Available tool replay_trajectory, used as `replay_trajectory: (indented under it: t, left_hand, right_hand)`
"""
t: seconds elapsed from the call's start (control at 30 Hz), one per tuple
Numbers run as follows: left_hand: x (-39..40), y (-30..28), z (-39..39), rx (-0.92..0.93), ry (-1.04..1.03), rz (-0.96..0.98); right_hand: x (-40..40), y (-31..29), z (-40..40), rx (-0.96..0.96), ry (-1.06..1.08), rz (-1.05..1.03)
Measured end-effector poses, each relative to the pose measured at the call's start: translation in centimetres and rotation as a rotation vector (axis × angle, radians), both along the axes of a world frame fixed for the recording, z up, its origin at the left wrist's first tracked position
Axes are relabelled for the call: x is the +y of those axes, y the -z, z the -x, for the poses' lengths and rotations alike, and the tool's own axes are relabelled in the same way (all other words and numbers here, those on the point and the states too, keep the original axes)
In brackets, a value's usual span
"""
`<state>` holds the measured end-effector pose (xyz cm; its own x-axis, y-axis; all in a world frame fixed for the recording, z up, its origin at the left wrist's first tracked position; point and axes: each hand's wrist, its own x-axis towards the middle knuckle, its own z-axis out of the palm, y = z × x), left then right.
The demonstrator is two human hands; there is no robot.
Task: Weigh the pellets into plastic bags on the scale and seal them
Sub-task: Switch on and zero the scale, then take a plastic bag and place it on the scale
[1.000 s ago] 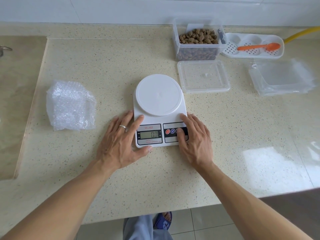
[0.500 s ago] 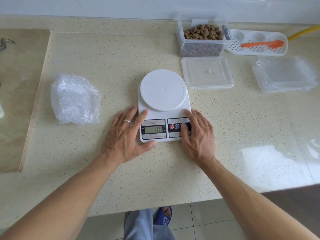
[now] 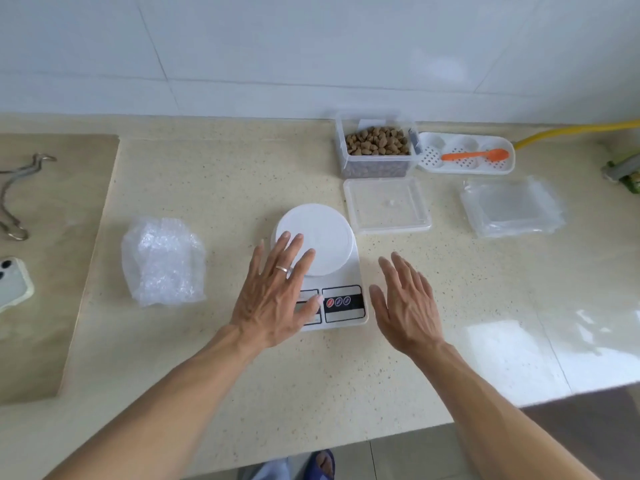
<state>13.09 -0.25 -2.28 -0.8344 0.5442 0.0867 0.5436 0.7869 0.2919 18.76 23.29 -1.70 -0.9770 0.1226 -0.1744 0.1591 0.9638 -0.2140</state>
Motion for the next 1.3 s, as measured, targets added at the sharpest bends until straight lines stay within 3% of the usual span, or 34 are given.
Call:
replay_trajectory:
  t: [0.17, 0.43, 0.67, 0.83, 1.03, 1.13, 1.3]
  left_hand:
    - [6.6, -3.4, 4.0, 0.052, 0.094, 0.04]
    - [22.3, -5.1, 6.6, -0.052, 0.11, 0.001]
    - [35.3, -4.8, 8.8, -0.206, -0.008, 0.048]
    - [39.3, -3.7, 10.4, -0.433, -0.306, -0.016]
    - [39.8, -3.6, 11.4, -0.452, -0.467, -0.178]
    - [40.0, -3.9, 11.8, -0.488, -0.514, -0.305]
    - [39.2, -4.7, 11.9, -0.421, -0.548, -0.347]
  right_hand:
    - [5.8, -3.9, 1.0, 0.02, 0.151, -0.039]
    - [19.5, -6.0, 2.4, 0.078, 0.306, -0.043]
    - [29.6, -4.0, 6.4, 0.022, 0.218, 0.006]
    - [33.0, -2.0, 9.0, -0.139, -0.04, -0.067]
    - [33.7, 0.5, 10.8, 0.244, -0.119, -0.015]
    - [33.7, 0.4, 11.0, 0.348, -0.149, 0.007]
    - [33.2, -0.6, 10.9, 0.475, -0.119, 0.056]
